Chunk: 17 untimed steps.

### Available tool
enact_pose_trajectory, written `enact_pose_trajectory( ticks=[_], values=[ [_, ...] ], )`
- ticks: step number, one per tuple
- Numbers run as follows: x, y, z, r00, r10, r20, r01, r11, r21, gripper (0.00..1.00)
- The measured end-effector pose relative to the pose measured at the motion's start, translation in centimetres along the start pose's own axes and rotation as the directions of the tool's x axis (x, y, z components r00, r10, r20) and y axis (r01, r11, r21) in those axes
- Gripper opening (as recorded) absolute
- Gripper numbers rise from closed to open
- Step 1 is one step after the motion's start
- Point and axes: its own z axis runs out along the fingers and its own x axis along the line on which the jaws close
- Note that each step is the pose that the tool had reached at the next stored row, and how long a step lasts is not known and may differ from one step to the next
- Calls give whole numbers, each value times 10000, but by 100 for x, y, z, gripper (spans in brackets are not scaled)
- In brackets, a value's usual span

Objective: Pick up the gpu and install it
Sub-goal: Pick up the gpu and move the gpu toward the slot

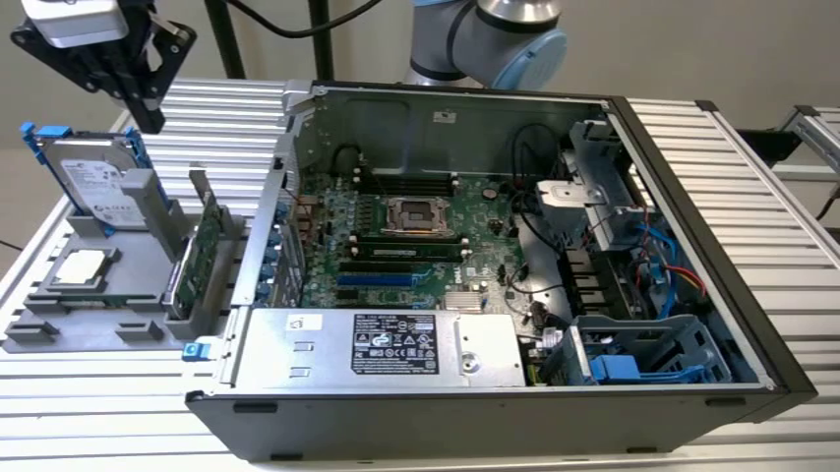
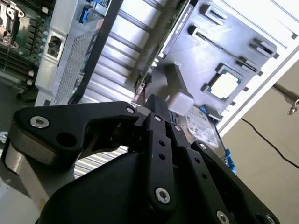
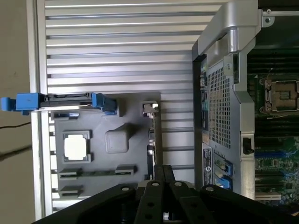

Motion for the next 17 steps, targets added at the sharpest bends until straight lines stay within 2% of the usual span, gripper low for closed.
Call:
enact_pose_trajectory(
  ticks=[17],
  values=[
    [67, -20, -2, 10000, 0, 0, 0, 10000, 0, 0]
  ],
)
